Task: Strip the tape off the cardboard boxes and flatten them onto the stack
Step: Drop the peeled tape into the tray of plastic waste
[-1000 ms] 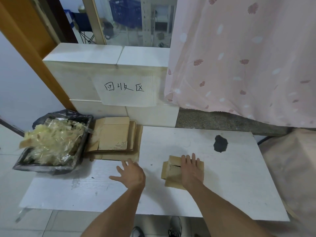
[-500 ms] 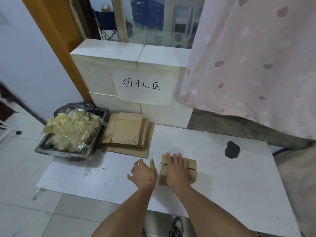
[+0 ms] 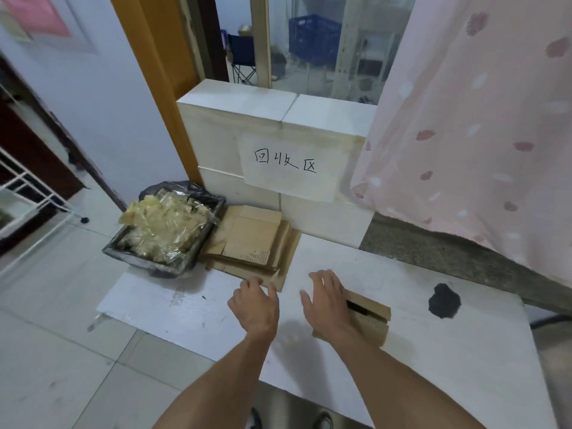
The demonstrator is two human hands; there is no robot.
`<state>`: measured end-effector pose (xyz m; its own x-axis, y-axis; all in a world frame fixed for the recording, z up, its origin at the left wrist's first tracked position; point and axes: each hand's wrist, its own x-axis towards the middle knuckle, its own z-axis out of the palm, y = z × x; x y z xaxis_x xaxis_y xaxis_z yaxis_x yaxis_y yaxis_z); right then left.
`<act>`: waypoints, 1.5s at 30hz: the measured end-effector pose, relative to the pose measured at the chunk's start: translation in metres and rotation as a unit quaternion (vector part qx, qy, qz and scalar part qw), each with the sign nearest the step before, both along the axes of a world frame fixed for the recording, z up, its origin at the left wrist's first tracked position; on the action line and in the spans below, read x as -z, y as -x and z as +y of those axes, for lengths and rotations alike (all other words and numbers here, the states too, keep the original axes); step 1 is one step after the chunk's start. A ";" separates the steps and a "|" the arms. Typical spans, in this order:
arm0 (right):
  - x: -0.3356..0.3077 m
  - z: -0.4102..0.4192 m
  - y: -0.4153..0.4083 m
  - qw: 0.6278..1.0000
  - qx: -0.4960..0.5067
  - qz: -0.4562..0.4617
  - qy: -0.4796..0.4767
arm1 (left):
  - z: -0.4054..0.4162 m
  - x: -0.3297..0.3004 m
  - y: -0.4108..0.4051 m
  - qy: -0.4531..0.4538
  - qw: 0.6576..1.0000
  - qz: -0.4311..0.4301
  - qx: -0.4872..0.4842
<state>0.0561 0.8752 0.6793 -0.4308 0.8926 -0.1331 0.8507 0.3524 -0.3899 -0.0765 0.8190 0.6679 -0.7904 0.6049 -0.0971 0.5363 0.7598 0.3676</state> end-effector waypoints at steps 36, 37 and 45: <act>-0.053 0.012 0.245 0.920 0.038 0.252 0.298 | -0.034 0.025 0.184 -0.242 0.938 -0.194 0.155; -0.054 0.011 0.257 0.920 0.035 0.251 0.300 | -0.035 0.025 0.195 -0.247 0.938 -0.192 0.148; -0.047 0.006 0.345 0.921 -0.017 0.207 0.329 | -0.045 0.023 0.264 -0.245 0.967 -0.064 0.038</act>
<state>-0.2887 0.8817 0.7262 -0.5924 0.6628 -0.4581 0.5735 -0.0525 -0.8175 -0.3407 0.7736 0.6452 -0.7423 0.6590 0.1215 0.5099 0.4379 0.7405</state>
